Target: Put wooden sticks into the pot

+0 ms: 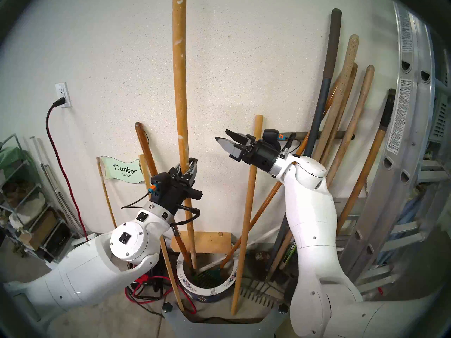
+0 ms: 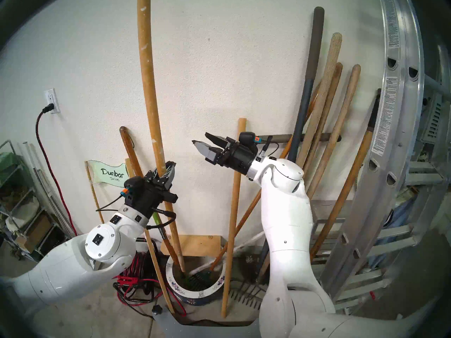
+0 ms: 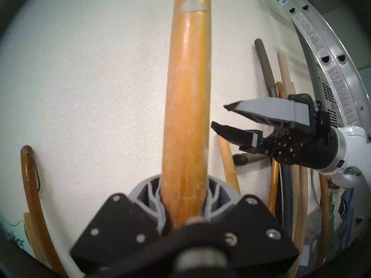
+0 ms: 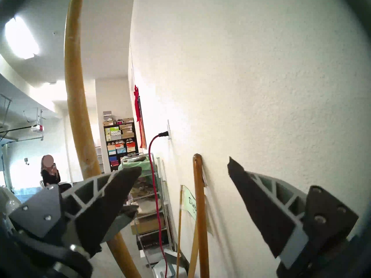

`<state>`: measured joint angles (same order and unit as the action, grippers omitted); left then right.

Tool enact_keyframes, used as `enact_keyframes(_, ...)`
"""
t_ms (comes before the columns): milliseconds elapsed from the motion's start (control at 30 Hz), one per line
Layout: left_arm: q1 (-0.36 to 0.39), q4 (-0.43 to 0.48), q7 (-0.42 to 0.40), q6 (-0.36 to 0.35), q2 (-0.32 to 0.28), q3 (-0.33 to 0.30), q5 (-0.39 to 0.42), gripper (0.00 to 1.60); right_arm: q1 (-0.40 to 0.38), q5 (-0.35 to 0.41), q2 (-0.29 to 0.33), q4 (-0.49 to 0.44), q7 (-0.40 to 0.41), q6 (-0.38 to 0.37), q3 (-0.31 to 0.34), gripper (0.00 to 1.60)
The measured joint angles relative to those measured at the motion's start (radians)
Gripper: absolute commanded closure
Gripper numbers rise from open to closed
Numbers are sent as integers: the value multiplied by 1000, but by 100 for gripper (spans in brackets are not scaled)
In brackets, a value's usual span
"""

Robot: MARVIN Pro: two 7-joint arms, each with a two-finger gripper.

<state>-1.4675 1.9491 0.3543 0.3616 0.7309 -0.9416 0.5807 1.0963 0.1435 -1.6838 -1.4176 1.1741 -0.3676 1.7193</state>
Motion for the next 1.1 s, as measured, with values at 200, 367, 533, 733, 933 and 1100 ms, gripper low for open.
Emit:
enact_keyframes(200,29,-55,1,-3,32,14,-12,160,15,-12,13,-17,-6,-9,16,0)
enact_keyframes(367,40,-101,2,9,60,35,-31,160,25,-18,19,-24,-8,-10,28,0)
enact_keyframes(533,44,-146,12,38,85,51,-52,160,30,-19,24,-28,-3,-6,34,0)
enact_keyframes(733,48,-204,28,80,120,64,-63,160,30,-17,25,-33,6,0,34,0)
enact_keyframes(933,49,-270,51,104,156,67,-53,160,26,-18,25,-34,7,2,33,0)
enact_keyframes(1100,58,-333,57,106,181,91,-58,160,22,-20,24,-32,5,4,32,0)
